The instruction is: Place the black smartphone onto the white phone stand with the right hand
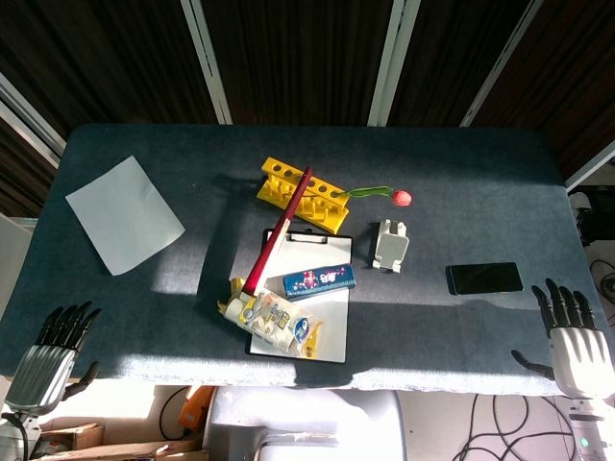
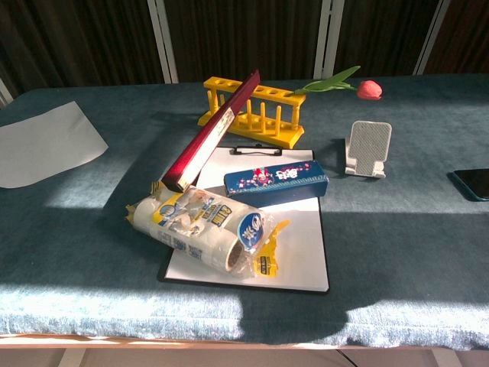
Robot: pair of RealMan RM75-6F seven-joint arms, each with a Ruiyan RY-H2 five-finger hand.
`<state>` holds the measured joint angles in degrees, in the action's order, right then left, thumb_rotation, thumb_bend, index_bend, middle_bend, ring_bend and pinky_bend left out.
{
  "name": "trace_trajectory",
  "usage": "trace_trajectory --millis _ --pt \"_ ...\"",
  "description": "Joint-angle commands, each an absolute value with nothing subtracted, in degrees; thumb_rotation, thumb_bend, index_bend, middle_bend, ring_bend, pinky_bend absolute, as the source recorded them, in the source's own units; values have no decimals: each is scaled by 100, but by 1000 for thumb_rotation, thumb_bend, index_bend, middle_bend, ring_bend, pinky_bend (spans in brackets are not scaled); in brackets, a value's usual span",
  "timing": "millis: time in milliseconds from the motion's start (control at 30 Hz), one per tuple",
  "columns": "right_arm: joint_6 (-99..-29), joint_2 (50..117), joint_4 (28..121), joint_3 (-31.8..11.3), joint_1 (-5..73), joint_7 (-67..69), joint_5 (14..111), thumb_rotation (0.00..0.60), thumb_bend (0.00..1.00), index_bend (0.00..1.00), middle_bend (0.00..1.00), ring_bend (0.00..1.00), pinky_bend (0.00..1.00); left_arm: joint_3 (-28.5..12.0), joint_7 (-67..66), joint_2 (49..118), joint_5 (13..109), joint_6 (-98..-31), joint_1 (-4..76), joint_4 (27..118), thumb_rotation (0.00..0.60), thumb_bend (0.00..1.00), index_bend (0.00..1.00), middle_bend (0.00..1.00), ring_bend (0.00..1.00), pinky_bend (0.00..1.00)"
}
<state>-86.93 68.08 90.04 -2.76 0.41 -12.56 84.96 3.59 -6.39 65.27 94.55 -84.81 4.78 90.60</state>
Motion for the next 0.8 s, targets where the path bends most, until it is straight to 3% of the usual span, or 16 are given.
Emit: trace_trajectory --millis 33,267,500,800 --pt "-8599 6823 8979 -303 75 -1280 8406 600 268 0 0 0 2 356 -639 6526 9447 -8516 454 9063 600 334 0 0 0 0" --pt "-8101 6843 8817 -542 296 -1247 7861 600 267 0 0 0 2 362 -553 6494 9478 -8526 462 9070 600 335 0 0 0 0" --pt "-6163 6759 8133 -952 1210 -1243 6706 600 268 0 0 0 2 337 -513 6507 9476 -8394 558 9045 600 336 0 0 0 0" --pt "-4537 6876 7216 -975 2206 -1545 6186 600 268 5 0 0 47 298 -591 6545 9398 -8290 619 9065 600 336 0 0 0 0"
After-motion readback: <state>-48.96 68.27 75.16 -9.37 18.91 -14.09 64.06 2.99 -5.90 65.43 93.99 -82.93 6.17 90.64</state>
